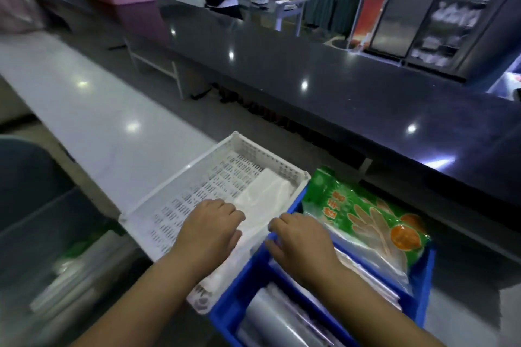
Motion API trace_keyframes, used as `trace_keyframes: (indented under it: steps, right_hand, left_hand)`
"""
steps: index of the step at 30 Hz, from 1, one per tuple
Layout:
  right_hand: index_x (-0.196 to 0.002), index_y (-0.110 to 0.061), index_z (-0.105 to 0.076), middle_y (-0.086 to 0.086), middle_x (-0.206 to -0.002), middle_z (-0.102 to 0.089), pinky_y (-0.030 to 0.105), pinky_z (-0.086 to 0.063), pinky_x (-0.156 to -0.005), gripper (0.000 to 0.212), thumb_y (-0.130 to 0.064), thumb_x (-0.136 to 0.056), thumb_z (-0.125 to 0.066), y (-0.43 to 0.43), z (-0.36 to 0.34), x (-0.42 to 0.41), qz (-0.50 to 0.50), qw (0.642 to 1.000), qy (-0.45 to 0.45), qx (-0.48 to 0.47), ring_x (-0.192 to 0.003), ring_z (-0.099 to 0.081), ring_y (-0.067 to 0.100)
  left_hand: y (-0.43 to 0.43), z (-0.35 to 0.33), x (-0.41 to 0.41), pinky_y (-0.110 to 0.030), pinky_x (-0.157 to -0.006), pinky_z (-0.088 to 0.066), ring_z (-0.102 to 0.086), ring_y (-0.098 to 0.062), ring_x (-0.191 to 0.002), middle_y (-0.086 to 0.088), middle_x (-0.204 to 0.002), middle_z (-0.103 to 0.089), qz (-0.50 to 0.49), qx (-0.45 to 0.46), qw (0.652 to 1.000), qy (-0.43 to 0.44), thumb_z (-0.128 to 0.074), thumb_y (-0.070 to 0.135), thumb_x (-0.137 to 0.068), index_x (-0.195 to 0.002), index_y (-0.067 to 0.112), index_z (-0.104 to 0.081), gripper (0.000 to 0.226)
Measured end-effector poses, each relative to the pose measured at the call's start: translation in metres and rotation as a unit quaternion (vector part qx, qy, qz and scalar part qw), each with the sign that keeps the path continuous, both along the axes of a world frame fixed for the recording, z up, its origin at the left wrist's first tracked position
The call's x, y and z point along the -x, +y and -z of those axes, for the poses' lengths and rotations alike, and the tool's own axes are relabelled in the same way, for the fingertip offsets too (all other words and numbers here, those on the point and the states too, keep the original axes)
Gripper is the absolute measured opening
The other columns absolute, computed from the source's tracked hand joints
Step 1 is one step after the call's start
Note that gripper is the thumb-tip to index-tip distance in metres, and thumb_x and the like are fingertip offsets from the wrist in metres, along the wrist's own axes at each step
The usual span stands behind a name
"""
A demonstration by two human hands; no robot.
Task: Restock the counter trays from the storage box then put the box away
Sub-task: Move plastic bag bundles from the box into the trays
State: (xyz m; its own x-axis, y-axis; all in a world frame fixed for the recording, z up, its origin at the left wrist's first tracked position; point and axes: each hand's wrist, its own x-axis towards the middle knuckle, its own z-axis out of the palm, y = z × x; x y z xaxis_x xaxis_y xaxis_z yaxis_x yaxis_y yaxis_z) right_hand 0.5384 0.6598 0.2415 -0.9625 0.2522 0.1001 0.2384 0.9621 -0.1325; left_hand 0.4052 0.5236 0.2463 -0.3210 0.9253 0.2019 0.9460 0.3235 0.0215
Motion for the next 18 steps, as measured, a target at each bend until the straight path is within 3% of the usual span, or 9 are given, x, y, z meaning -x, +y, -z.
trace_keyframes:
  steps: [5,7,11,14,16,18]
  right_hand:
    - [-0.101,-0.016,-0.061,0.005,-0.096,-0.065,0.038,-0.043,-0.073,0.032,-0.040,-0.090,-0.042,-0.059,-0.007,0.073,-0.075,0.997,0.018,0.003,-0.090,-0.058,0.028]
    - [-0.093,-0.015,-0.063,0.005,-0.087,-0.067,0.036,-0.044,-0.066,0.031,-0.037,-0.088,-0.042,-0.087,-0.011,0.101,-0.110,0.994,0.020,-0.009,-0.082,-0.060,0.028]
    - [-0.070,-0.018,-0.064,-0.002,-0.060,-0.062,0.017,-0.025,-0.047,0.022,-0.032,-0.083,-0.052,-0.155,-0.019,0.167,-0.155,0.987,0.022,-0.035,-0.054,-0.060,0.019]
    - [-0.068,-0.017,-0.061,0.002,-0.064,-0.063,0.028,-0.039,-0.049,0.031,-0.033,-0.083,-0.039,-0.212,-0.012,0.225,-0.182,0.983,0.013,-0.029,-0.056,-0.058,0.023]
    - [-0.065,-0.017,-0.061,0.001,-0.063,-0.063,0.029,-0.041,-0.048,0.019,-0.027,-0.079,-0.052,-0.248,-0.005,0.262,-0.195,0.980,0.008,-0.036,-0.053,-0.057,0.023]
    - [-0.062,-0.019,-0.059,-0.001,-0.059,-0.061,0.026,-0.038,-0.045,0.014,-0.023,-0.075,-0.063,-0.278,0.004,0.293,-0.206,0.978,-0.003,-0.030,-0.049,-0.055,0.021]
  left_hand:
    - [-0.091,-0.003,0.047,-0.032,-0.051,-0.053,-0.064,-0.021,-0.054,0.002,-0.065,-0.070,-0.136,-0.055,0.989,-0.034,-0.080,0.020,-0.063,-0.071,0.018,-0.071,0.012]
    - [-0.131,-0.001,0.069,-0.033,-0.049,-0.052,-0.062,-0.021,-0.053,0.002,-0.064,-0.068,-0.187,-0.059,0.979,-0.048,-0.081,0.018,-0.062,-0.069,0.017,-0.070,0.013]
    - [-0.216,0.009,0.119,-0.034,-0.050,-0.049,-0.061,-0.023,-0.055,0.001,-0.062,-0.066,-0.262,-0.055,0.961,-0.069,-0.081,0.014,-0.062,-0.069,0.017,-0.069,0.015]
    - [-0.281,0.016,0.163,-0.033,-0.053,-0.051,-0.065,-0.026,-0.059,-0.001,-0.066,-0.070,-0.309,-0.045,0.946,-0.090,-0.083,0.012,-0.061,-0.073,0.016,-0.071,0.017]
    - [-0.323,0.023,0.193,-0.031,-0.051,-0.051,-0.066,-0.027,-0.059,-0.001,-0.067,-0.072,-0.346,-0.022,0.933,-0.097,-0.085,0.010,-0.058,-0.073,0.017,-0.073,0.020]
    - [-0.362,0.029,0.222,-0.031,-0.054,-0.050,-0.067,-0.028,-0.066,-0.003,-0.073,-0.073,-0.377,-0.010,0.918,-0.121,-0.079,0.013,-0.068,-0.077,0.018,-0.073,0.012]
